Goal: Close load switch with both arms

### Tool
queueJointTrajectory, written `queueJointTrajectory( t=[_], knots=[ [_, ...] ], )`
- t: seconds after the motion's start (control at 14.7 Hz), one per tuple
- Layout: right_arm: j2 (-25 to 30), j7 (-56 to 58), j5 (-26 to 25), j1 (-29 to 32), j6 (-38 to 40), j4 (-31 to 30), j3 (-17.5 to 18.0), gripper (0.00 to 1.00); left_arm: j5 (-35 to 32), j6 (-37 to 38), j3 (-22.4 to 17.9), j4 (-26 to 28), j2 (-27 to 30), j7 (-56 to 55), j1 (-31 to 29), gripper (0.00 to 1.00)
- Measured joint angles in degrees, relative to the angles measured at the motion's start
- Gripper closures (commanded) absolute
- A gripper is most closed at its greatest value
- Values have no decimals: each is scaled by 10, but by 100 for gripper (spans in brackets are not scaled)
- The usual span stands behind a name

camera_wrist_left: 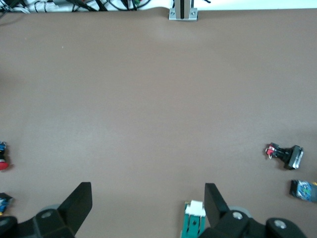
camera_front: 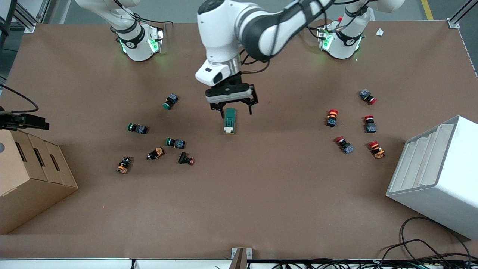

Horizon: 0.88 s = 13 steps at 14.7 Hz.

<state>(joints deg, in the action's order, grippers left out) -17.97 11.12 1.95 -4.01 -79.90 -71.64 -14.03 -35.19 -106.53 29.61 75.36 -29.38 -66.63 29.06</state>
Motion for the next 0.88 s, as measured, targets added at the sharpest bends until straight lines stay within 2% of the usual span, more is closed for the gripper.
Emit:
queueJointTrajectory(
  t=[0.14, 0.34, 0.54, 0.68, 0.88],
  knots=[
    [28, -2, -2, 2, 5, -11, 11, 0, 88, 1, 1, -2, 38, 64, -53, 0],
    [91, -36, -20, 21, 7, -63, 57, 0, 214, 9, 1, 8, 99, 214, -151, 0],
    [170, -73, -25, 50, -4, -140, 111, 0, 263, 36, 0, 53, 165, 323, -224, 0],
    [212, -82, -26, 58, -9, -183, 123, 0, 279, 73, -10, 82, 204, 404, -252, 0],
    [239, -83, -26, 64, -10, -206, 124, 0, 297, 102, -78, 103, 243, 543, -258, 0]
  ],
)
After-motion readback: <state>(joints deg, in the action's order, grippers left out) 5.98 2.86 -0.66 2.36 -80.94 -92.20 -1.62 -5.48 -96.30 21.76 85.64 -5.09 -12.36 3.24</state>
